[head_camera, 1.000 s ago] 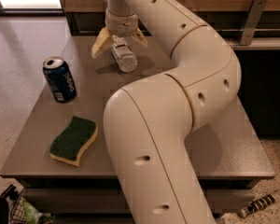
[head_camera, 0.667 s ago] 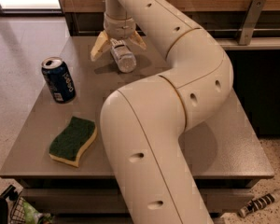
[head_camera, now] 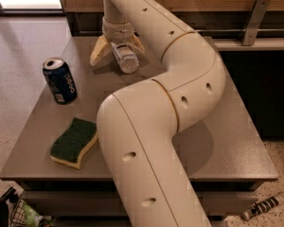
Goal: Pick blue plastic bottle
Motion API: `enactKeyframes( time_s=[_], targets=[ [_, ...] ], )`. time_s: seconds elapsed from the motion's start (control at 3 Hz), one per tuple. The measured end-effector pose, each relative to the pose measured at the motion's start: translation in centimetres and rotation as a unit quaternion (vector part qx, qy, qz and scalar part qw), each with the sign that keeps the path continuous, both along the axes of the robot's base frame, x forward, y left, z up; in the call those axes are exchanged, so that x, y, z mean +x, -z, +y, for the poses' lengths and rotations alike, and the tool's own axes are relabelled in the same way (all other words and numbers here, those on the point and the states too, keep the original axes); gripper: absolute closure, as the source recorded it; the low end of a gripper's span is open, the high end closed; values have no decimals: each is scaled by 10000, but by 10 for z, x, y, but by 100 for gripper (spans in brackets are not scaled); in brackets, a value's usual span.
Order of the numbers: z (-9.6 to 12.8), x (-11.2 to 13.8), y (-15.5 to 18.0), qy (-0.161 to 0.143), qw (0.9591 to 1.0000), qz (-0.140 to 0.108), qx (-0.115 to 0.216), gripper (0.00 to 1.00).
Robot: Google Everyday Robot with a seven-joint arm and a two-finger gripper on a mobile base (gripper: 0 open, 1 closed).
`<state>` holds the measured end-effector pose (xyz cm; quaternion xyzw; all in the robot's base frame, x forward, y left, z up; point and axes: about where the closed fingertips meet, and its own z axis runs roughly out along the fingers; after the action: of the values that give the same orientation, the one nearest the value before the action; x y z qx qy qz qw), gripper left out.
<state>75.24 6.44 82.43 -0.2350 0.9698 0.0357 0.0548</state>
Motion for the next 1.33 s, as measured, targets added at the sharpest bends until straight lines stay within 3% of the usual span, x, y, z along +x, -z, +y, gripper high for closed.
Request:
enactKeyframes(
  time_s=[1.33],
  targets=[
    [12,11,7,-104,9999,-121,54,92]
  ],
)
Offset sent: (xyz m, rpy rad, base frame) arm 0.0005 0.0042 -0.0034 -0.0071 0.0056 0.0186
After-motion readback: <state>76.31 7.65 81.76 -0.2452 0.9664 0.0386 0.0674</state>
